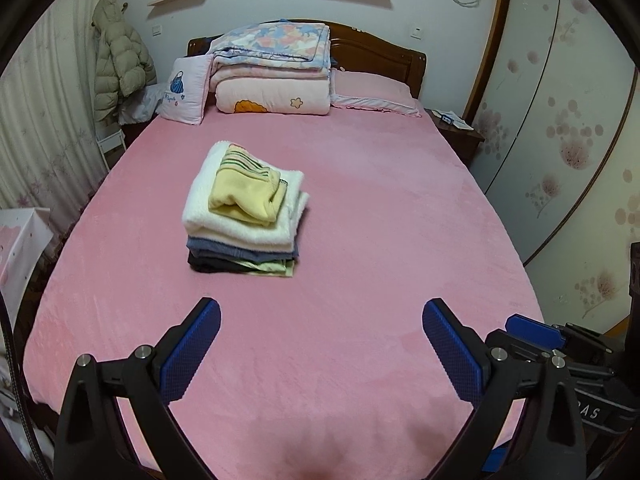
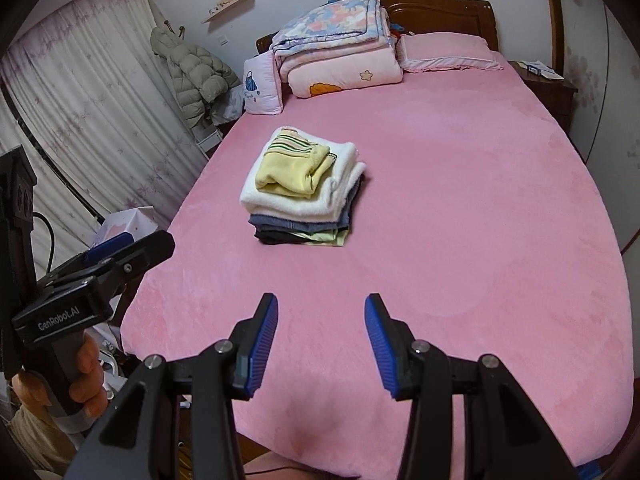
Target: Fold large clothes
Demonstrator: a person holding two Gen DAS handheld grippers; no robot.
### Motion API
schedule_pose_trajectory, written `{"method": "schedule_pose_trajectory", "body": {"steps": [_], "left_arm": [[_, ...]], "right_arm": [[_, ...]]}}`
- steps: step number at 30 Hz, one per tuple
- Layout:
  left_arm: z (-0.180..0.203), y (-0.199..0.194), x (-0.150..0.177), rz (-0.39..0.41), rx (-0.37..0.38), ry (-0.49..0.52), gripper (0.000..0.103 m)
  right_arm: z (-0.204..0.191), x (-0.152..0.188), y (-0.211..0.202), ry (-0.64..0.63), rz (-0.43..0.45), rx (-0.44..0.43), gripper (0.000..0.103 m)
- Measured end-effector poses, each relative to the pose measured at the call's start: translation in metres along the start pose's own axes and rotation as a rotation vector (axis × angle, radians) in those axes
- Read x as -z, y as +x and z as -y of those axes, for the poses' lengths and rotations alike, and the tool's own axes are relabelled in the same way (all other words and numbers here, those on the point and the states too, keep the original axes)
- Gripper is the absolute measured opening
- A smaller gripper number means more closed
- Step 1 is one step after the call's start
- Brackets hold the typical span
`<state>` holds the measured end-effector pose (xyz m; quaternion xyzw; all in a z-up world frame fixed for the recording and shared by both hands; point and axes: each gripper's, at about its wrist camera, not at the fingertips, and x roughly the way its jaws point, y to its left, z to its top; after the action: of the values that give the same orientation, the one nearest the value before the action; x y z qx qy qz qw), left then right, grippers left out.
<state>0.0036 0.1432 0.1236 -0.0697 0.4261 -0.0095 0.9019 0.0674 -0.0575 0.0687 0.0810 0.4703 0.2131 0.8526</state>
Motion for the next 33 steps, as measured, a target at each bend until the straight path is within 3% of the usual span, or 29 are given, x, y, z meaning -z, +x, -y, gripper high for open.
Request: {"method": "schedule_pose_trajectory", "body": {"steps": [11,20,33], "left_arm": [[0.02,-0.004,0.044,0.013,-0.09,-0.003,0.101],[0.035,-0.003,0.058,-0.012,-0.087,0.018,0.101],[0.05,-0.006,0.065,-0.011,-0.092,0.05,0.101]], "right_arm": [[0.003,0.037,-0.016,-0.017,0.054,0.107,0.045],[0.01,0.044,-0.029,-0.021,0.084,0.166,0.045],[0.012,0.051,-0.03,-0.036,0.074,0.177,0.046]]}}
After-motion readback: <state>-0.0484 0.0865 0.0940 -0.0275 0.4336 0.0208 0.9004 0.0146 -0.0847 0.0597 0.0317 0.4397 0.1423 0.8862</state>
